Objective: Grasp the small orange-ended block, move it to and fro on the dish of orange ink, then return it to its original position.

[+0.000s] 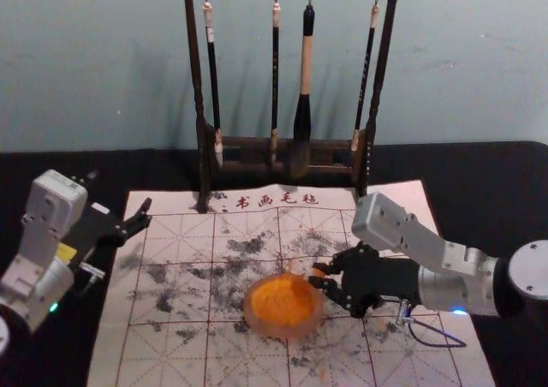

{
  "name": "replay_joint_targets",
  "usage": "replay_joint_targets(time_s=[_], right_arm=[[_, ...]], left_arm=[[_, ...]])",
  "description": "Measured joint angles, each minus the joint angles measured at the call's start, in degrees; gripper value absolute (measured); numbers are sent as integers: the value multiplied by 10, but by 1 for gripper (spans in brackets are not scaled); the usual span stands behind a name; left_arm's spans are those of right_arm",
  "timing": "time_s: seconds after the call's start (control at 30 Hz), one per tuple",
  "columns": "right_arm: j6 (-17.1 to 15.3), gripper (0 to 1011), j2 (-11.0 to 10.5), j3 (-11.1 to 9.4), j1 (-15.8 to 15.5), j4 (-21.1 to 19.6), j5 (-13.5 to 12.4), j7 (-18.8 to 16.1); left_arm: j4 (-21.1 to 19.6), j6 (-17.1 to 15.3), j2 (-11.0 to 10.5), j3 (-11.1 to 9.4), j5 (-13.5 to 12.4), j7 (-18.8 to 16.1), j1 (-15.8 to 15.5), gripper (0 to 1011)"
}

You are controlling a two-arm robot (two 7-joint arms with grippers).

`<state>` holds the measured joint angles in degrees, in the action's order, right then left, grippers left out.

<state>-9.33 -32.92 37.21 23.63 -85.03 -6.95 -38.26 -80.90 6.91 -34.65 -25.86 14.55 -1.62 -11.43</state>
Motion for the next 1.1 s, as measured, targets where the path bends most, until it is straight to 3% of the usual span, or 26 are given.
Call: replay_joint_targets(time_s=[0.43, 1.1], right_arm=[[-11, 111, -32, -3, -13, -47, -4, -23], [-31, 111, -33, 27, 1, -59, 11, -37]], left_arm=[[0, 0, 0, 0, 0, 0, 0, 1001], [0, 0, 0, 0, 0, 0, 0, 1001]])
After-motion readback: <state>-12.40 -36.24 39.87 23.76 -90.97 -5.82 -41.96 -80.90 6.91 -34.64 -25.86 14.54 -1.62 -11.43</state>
